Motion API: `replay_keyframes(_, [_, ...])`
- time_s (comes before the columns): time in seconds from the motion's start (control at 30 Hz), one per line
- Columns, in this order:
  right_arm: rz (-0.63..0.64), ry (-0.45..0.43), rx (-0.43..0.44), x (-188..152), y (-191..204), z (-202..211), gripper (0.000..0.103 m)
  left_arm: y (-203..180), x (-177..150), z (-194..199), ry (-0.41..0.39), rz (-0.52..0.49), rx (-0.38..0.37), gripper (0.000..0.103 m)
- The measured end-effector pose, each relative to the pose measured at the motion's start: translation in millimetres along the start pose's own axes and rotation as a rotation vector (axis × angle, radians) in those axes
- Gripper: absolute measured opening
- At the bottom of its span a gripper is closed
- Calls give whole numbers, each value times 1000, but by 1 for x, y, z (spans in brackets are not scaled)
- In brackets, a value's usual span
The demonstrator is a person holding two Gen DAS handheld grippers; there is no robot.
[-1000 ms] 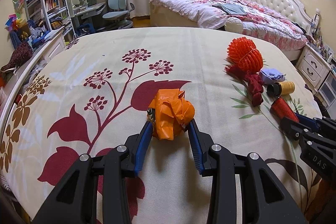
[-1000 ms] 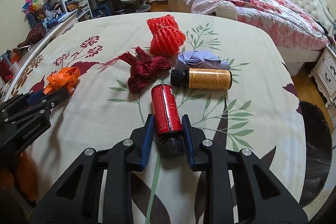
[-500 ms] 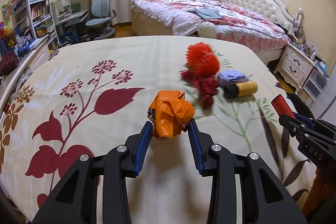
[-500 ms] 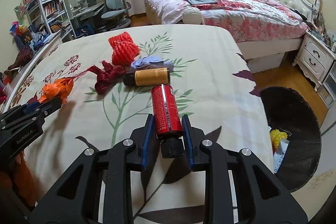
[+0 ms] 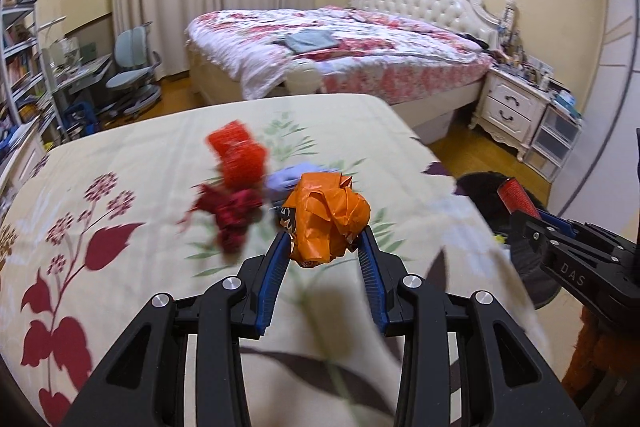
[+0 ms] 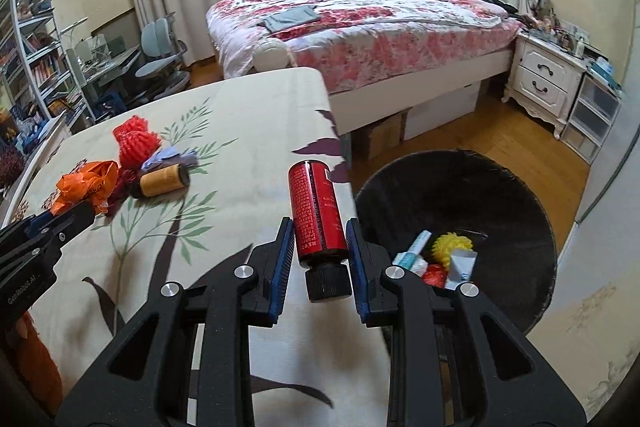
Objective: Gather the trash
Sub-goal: 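Carry orange bag and red can over the bin and open both grippers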
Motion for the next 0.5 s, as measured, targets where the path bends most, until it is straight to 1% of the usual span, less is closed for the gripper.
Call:
replay_keyframes(0.2, [-55, -22, -90, 9, -45, -7, 26, -51, 18, -22, -6, -66, -81, 38])
replay_keyframes(0.33, [-94, -21, -128, 10, -71, -13, 26, -87, 30, -38, -15, -111, -129, 38])
replay_keyframes(0.5, [-131, -19, -164, 12, -98, -22, 26, -119, 38, -56, -24, -161, -154, 38])
Point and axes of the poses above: each gripper's, at about its wrist camera, not at the fingertips, and z roughly against the way its jaws point, y to its left, x to its top, the point moved 5 cm from there along -z, roughly the way its jaws point, and after that the axes turned 8 degrees about -z, right-handed, at the moved point
